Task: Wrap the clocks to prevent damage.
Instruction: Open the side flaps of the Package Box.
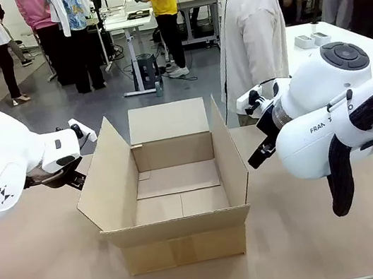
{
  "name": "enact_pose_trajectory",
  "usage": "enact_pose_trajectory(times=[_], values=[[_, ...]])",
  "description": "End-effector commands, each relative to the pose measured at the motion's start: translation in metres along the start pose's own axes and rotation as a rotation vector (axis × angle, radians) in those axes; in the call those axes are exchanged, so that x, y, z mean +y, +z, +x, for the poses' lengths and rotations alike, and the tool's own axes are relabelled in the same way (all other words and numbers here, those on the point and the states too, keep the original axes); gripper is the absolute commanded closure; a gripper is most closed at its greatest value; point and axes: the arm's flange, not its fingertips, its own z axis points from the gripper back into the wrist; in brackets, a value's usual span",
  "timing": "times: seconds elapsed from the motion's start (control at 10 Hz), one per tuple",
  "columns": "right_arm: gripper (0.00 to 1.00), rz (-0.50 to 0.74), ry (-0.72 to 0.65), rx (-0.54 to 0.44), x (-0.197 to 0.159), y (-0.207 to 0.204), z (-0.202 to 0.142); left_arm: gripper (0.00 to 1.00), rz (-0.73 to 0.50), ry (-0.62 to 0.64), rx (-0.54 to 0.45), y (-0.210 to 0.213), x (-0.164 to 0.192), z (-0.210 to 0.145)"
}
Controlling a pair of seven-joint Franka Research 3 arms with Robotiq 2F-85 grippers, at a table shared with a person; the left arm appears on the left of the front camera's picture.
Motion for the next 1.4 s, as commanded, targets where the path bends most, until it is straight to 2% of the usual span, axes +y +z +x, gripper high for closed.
enact_pose_trajectory(times=[0.0, 1.2, 1.3], values=[[0.00, 0.000, 0.000, 0.000, 0.000, 0.000, 0.000, 0.00, 0.000, 0.000, 0.000, 0.000, 0.000, 0.000], [0.00, 0.000, 0.000, 0.000, 0.000, 0.000, 0.000, 0.00, 0.000, 0.000, 0.000, 0.000, 0.000, 0.000], [0.00, -0.010, -0.009, -0.016, -0.006, 0.035, 0.002, 0.00, 0.042, -0.004, 0.000, 0.036, 0.011, 0.002]])
